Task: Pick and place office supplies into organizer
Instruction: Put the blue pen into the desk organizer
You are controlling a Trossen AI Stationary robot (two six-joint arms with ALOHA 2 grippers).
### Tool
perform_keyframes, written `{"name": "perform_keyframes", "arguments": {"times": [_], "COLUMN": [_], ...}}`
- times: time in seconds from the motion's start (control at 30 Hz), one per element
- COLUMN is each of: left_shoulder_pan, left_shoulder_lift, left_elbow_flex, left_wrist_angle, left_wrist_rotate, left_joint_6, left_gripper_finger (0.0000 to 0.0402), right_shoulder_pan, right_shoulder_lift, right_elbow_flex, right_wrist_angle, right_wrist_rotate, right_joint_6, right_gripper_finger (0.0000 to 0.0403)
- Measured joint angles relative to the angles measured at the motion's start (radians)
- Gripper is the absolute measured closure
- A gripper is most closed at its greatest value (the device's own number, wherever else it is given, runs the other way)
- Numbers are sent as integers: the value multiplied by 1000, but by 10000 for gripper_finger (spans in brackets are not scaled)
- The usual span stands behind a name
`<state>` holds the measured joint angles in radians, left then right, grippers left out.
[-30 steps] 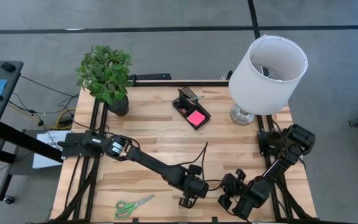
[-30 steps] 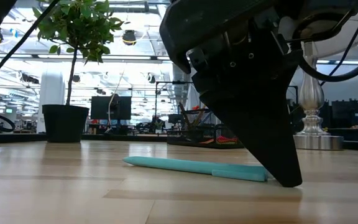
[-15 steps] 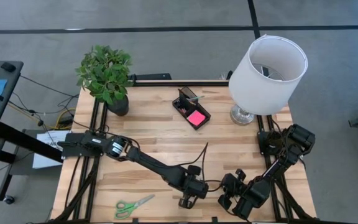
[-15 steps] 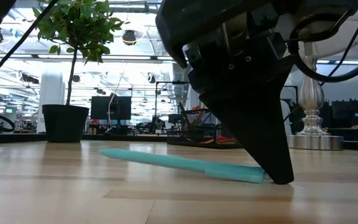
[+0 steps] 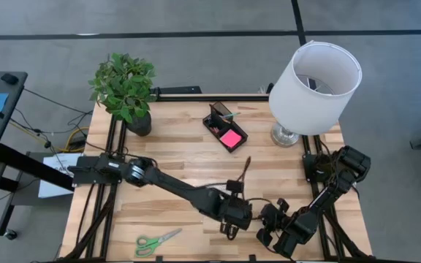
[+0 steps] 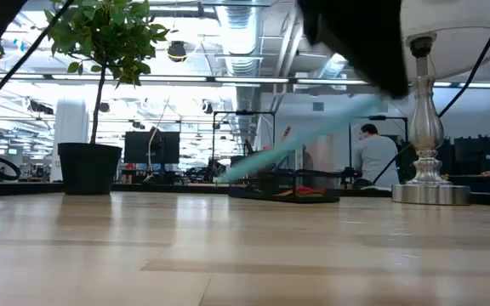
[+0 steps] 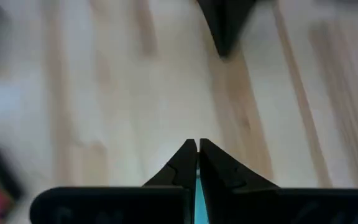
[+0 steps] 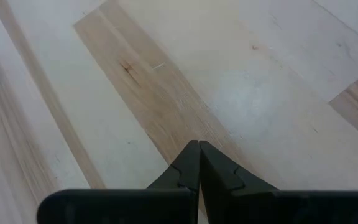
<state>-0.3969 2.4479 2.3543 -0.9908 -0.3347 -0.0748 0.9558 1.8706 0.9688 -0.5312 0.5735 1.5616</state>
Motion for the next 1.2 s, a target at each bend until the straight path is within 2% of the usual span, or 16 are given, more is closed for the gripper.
{"name": "perform_keyframes", "arguments": {"times": [0.07,0.23,0.3,0.43,0.6,0.9,1.0,1.07,1.2], "left_shoulder_pan": [12,82,126,249,448,685,718,733,762], "left_shoulder_lift": [-72,-236,-295,-378,-387,-384,-384,-382,-384], "left_elbow_flex": [-42,-44,-43,-42,-58,-336,-433,-472,-537], "left_wrist_angle": [43,56,105,236,305,641,712,731,831], "left_wrist_rotate": [-48,-207,-220,-69,183,443,435,409,421], "left_joint_6": [58,121,170,276,342,409,429,436,437], "left_gripper_finger": [401,401,401,401,401,401,401,401,401], "right_shoulder_pan": [1,12,16,19,27,79,98,110,131], "right_shoulder_lift": [0,0,0,0,0,0,0,0,1], "right_elbow_flex": [0,0,0,0,0,0,0,0,0], "right_wrist_angle": [0,2,5,3,-5,-6,2,18,46], "right_wrist_rotate": [0,0,3,1,1,17,42,53,112], "right_joint_6": [0,0,0,0,-17,44,69,69,56], "right_gripper_finger": [403,403,403,403,403,403,403,403,403]}}
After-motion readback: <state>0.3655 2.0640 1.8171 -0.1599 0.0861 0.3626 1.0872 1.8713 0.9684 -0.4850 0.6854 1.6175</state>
